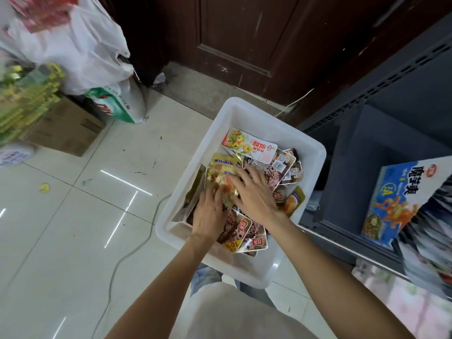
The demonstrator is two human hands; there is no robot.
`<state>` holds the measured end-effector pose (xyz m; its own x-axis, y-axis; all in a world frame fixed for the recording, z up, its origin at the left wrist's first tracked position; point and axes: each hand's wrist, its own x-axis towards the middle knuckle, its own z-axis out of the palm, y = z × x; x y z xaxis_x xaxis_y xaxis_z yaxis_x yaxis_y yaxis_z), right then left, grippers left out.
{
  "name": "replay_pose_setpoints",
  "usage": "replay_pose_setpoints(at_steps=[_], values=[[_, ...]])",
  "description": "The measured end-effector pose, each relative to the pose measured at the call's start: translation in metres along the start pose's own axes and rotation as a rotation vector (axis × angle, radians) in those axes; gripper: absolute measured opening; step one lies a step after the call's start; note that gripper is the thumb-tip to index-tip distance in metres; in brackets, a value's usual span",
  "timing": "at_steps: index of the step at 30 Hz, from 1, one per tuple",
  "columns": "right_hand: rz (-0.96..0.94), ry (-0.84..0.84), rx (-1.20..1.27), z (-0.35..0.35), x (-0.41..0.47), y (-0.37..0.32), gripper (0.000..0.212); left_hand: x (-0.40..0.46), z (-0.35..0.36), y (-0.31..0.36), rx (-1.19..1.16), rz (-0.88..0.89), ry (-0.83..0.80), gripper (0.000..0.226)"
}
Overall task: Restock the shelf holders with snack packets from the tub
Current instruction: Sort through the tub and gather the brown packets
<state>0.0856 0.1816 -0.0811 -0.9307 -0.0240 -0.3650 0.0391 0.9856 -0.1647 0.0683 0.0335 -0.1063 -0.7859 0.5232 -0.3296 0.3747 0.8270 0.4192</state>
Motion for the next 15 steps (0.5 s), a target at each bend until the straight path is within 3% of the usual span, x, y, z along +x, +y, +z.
replay_pose_setpoints(at_steps=[3,6,10,13,15], values=[[-0.138,-0.044,-0.03,-0.002,0.015,-0.009,0.064,-0.006,0.002,0.004,-0.02,-0.04,-0.015,0.069],[-0.259,-0.081,-0.013,-0.011,0.042,-0.012,0.052,-0.003,-0.001,0.007,-0.033,-0.099,-0.026,0.08],[-0.437,-0.2,-0.259,-0.028,0.078,-0.001,0.051,-0.003,-0.012,0.002,-0.045,-0.182,-0.184,0.1],[-0.354,-0.175,-0.275,-0.035,0.083,0.013,0.059,-0.012,-0.019,-0.006,-0.081,-0.196,-0.203,0.108],[-0.3,-0.098,-0.176,-0.036,0.08,0.017,0.049,-0.018,-0.02,-0.008,-0.106,-0.199,-0.145,0.1]])
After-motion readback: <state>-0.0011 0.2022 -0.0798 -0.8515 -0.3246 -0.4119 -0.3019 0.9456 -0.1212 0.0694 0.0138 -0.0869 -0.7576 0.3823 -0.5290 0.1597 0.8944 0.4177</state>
